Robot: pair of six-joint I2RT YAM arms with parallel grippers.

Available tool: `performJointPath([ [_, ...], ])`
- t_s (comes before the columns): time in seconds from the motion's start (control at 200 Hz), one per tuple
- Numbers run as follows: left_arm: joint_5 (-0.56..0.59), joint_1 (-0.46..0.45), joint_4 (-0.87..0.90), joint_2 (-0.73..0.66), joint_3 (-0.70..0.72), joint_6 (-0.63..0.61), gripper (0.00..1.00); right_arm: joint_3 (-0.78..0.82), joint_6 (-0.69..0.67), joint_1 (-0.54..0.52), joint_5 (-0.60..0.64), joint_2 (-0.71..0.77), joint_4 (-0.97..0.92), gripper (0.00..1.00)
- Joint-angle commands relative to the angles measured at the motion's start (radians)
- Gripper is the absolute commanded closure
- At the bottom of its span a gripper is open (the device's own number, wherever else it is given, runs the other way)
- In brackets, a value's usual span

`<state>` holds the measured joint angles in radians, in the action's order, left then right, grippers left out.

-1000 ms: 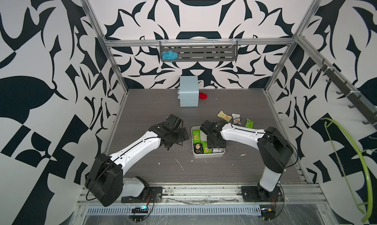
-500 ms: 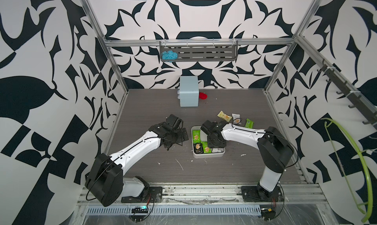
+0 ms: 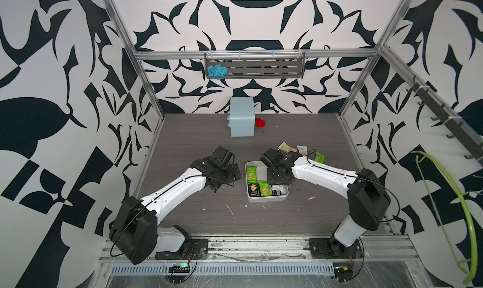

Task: Take the cookies out of the storage box
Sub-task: Pick up the cookie from the storage box, then place the cookie at the center of the board.

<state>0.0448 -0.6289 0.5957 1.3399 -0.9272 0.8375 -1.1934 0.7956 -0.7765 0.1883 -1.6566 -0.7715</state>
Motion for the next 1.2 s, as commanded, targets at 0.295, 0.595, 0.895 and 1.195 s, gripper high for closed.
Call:
performJointPath([
  [0.295,-0.023,-0.002,0.021,0.034,-0.044,-0.012,0.00,0.055,-0.059,0.115,0.018,0.195,-0.091,0.62],
  [0.595,-0.029,-0.002,0.031,0.063,-0.076,-0.023,0.00,0.282,-0.147,0.321,0.007,0.304,-0.089,0.62],
  [0.895,-0.037,-0.002,0.026,0.089,-0.087,-0.008,0.00,0.411,-0.148,0.368,-0.058,0.267,0.042,0.63],
  [1.195,-0.034,-0.002,0.024,0.092,-0.088,0.001,0.00,0.425,-0.152,0.368,-0.059,0.194,0.099,0.62],
])
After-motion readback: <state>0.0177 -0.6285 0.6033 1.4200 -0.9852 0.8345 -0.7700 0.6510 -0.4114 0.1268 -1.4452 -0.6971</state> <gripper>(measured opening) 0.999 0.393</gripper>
